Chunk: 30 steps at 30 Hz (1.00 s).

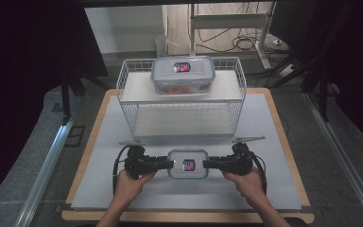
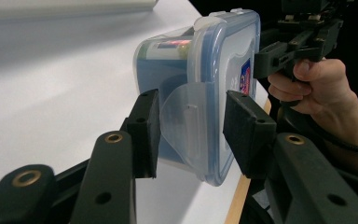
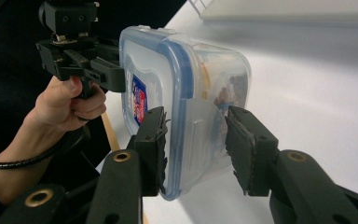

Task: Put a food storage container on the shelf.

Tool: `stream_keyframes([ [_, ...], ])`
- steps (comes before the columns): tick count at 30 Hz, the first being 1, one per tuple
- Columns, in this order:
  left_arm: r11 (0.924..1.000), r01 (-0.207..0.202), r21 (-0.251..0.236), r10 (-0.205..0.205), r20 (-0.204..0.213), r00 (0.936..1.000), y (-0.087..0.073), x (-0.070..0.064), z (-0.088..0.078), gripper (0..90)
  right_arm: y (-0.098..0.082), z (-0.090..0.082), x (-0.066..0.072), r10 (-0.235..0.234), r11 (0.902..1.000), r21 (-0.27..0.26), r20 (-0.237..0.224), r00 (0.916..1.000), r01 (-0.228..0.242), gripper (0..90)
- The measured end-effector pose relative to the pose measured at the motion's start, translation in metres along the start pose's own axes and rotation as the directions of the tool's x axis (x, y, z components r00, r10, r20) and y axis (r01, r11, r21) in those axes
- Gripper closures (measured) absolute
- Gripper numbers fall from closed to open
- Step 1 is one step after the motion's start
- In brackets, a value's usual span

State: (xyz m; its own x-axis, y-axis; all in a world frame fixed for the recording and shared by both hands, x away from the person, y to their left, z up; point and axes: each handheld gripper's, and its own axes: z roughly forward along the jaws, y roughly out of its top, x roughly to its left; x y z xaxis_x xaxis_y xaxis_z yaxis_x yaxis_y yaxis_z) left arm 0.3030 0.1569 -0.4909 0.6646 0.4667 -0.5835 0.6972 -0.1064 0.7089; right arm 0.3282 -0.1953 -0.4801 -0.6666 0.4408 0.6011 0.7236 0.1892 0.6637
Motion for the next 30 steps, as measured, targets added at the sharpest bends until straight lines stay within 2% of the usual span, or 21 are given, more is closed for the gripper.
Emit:
stream_keyframes([
  [3,0.9996,-0.024,-0.015,0.024,-0.007,0.9997,0.013,-0.005,-0.005,57.3,0.011,-0.005,0.005,-0.011,0.9998,-0.016,0.004,0.9999,0.011,58.7],
  [9,0.9959,-0.080,-0.044,0.079,-0.025,0.9966,0.048,-0.021,-0.019,57.1,0.044,-0.017,0.021,-0.064,0.9971,-0.041,0.013,0.9978,0.065,58.6],
  [17,0.9865,-0.148,-0.070,0.144,-0.060,0.9877,0.098,-0.037,-0.040,57.0,0.098,-0.031,0.041,-0.123,0.9883,-0.088,0.023,0.9922,0.124,58.2],
  [21,0.9820,-0.167,-0.087,0.161,-0.072,0.9843,0.126,-0.044,-0.050,57.0,0.126,-0.038,0.050,-0.146,0.9820,-0.116,0.030,0.9888,0.149,58.0],
  [30,0.9745,-0.205,-0.092,0.195,-0.102,0.9755,0.192,-0.054,-0.071,56.8,0.184,-0.050,0.064,-0.147,0.9722,-0.180,0.031,0.9887,0.150,57.7],
])
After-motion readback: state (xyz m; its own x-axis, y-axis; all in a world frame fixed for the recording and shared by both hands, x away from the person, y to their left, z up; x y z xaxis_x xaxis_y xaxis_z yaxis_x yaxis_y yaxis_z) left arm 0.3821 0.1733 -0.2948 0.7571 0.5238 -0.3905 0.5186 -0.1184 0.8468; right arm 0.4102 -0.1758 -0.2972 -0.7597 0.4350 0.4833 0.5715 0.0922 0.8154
